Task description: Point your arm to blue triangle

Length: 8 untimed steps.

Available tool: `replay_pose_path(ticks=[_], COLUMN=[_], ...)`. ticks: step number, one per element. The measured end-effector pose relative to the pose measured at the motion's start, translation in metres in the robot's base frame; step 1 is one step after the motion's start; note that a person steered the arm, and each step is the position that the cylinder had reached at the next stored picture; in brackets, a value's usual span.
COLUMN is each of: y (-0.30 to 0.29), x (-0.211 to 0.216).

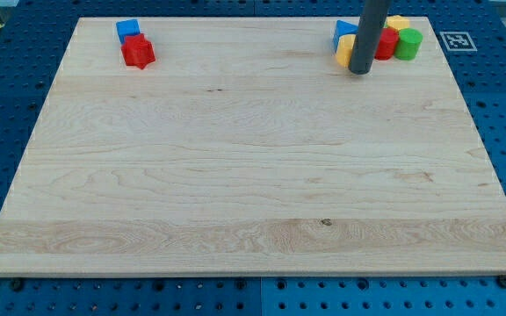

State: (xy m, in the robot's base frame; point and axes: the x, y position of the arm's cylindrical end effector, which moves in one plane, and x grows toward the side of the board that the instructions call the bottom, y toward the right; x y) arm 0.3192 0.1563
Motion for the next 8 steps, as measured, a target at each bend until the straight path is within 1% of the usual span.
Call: replay_pose_path(ticks=[2,3,4,5,6,8], y=[-0.006,-0.072,-0.125,-0.127,-0.116,-0.045], x=[0.005,0.005,-0.031,-0.093,-0.127,-0.127])
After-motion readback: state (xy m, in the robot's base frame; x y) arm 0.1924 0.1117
